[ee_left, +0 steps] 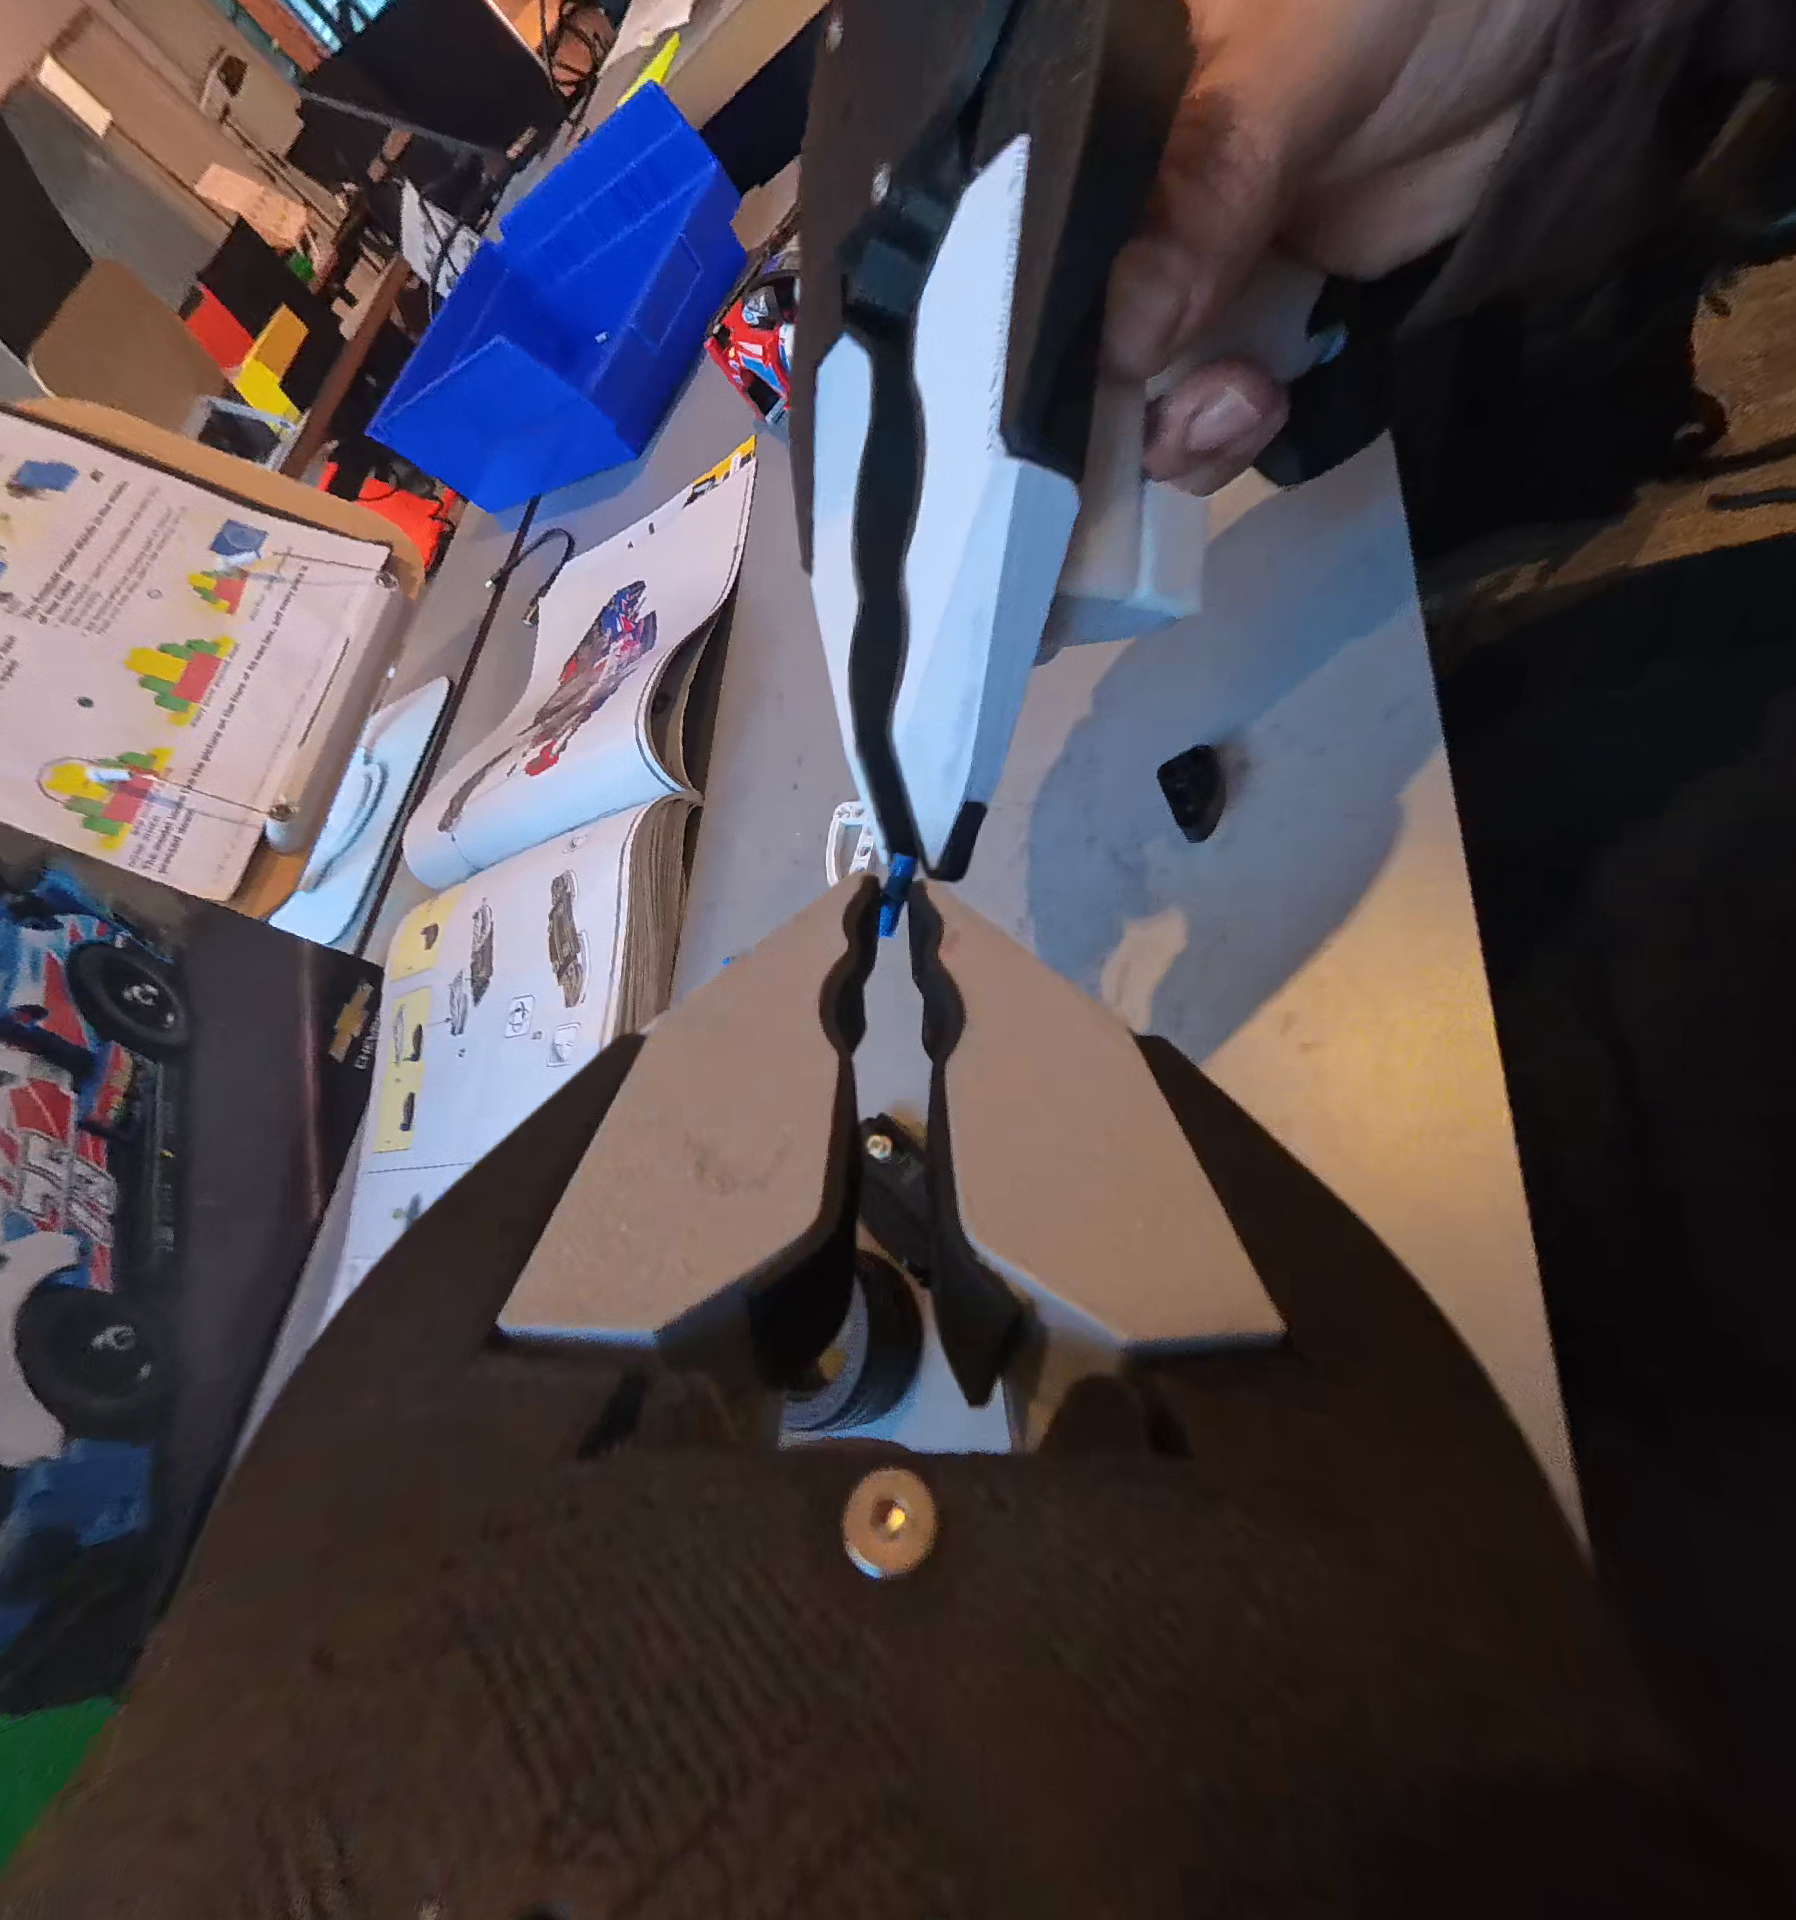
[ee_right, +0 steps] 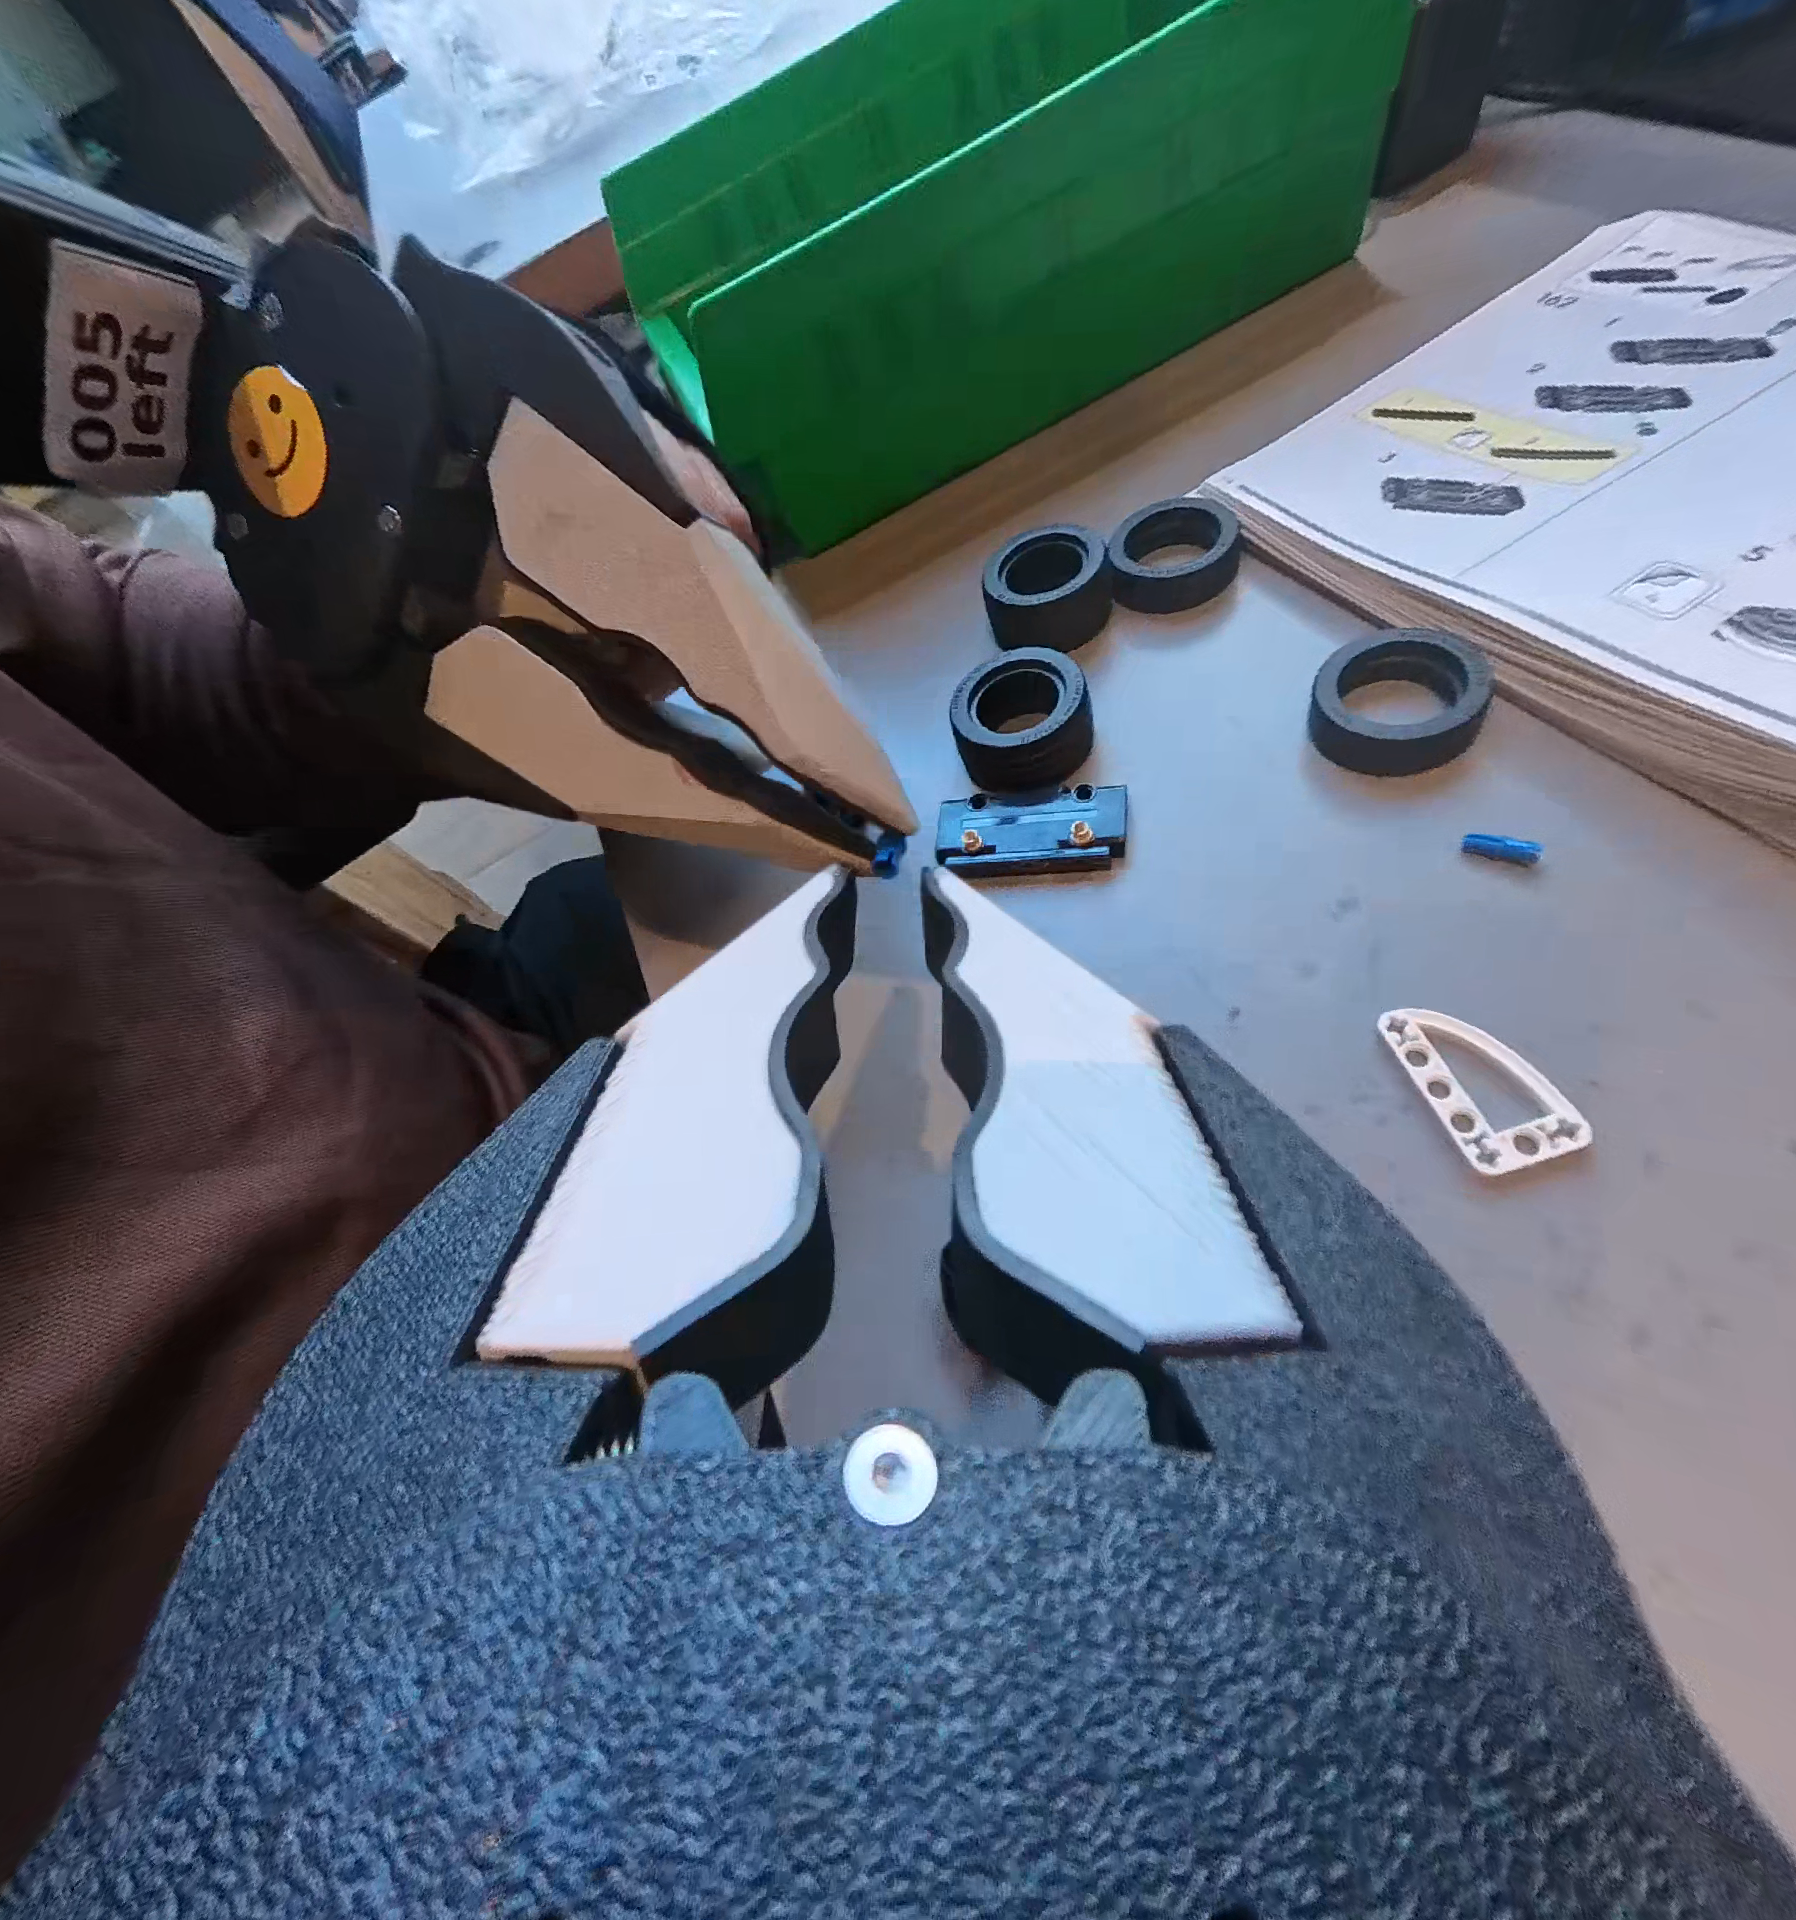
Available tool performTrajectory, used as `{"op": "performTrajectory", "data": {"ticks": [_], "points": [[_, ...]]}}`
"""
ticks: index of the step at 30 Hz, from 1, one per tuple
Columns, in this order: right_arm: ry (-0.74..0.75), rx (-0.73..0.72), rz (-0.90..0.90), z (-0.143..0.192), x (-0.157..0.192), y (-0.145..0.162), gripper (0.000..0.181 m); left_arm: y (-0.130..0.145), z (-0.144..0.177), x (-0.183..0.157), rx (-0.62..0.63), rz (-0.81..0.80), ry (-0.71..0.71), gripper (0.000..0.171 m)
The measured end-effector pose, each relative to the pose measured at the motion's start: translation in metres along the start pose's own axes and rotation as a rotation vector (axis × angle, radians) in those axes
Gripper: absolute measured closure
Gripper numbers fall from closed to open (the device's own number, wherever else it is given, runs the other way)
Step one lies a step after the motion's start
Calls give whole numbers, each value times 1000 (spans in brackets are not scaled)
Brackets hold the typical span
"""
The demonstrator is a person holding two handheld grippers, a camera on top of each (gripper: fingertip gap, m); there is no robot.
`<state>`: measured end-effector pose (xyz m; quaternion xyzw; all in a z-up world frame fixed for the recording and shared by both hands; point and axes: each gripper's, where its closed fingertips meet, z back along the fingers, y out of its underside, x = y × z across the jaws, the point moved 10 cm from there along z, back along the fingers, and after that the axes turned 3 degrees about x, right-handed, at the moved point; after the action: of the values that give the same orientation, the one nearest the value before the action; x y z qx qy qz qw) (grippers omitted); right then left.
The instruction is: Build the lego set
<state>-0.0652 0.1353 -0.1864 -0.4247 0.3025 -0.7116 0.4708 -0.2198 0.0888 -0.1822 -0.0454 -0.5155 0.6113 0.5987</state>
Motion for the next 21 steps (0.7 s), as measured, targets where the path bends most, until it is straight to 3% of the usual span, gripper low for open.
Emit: {"op": "performTrajectory", "data": {"ticks": [7, 12, 16, 21], "points": [[-126, -62, -87, 1, 1, -2, 172, -5, 8, -5, 7, -288, -62, 169], [-86, -62, -79, 1, 0, -1, 177, -7, 6, -7, 29, -327, -88, 169], [-71, -91, -70, 3, 1, -1, 177, -7, 6, -4, 6, -233, -92, 169], [42, -116, 39, 5, 5, -2, 177, -1, 10, 6, -16, 48, -64, 165]]}}
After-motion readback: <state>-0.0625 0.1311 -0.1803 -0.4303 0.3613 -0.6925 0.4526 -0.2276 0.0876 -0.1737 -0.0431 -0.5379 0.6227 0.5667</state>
